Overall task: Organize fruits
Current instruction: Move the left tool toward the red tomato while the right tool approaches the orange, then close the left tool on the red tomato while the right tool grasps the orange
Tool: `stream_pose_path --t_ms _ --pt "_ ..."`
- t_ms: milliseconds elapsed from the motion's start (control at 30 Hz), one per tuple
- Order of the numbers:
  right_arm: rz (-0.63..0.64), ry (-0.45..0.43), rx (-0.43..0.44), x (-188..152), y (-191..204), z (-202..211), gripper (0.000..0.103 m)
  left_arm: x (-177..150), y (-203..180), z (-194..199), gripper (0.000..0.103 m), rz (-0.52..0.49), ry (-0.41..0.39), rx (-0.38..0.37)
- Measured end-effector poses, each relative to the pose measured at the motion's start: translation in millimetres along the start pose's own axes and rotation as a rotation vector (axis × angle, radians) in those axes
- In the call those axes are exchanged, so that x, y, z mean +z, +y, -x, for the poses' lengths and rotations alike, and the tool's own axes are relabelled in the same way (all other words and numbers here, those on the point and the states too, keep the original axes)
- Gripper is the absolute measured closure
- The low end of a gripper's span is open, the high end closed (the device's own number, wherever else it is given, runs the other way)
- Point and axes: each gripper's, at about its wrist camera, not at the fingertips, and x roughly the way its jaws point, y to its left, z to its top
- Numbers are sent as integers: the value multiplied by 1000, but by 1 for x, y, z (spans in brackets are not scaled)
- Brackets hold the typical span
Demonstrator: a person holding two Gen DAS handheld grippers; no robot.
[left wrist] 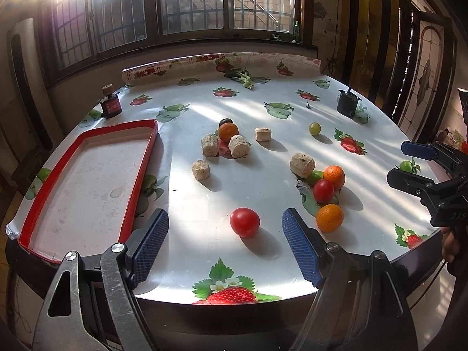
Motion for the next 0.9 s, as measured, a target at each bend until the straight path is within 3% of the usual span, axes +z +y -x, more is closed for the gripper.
stream_pose_path --t_ms 533,700,900 --pt "-41 42 13 -4 -9 -21 14 -4 1 -26 23 6 76 -22" --pt "-45 80 24 -4 -9 -38 24 -5 3 -40 23 8 107 -27" --pt "-78 144 43 -4 -14 -69 47 -2 3 -58 23 31 152 -82"
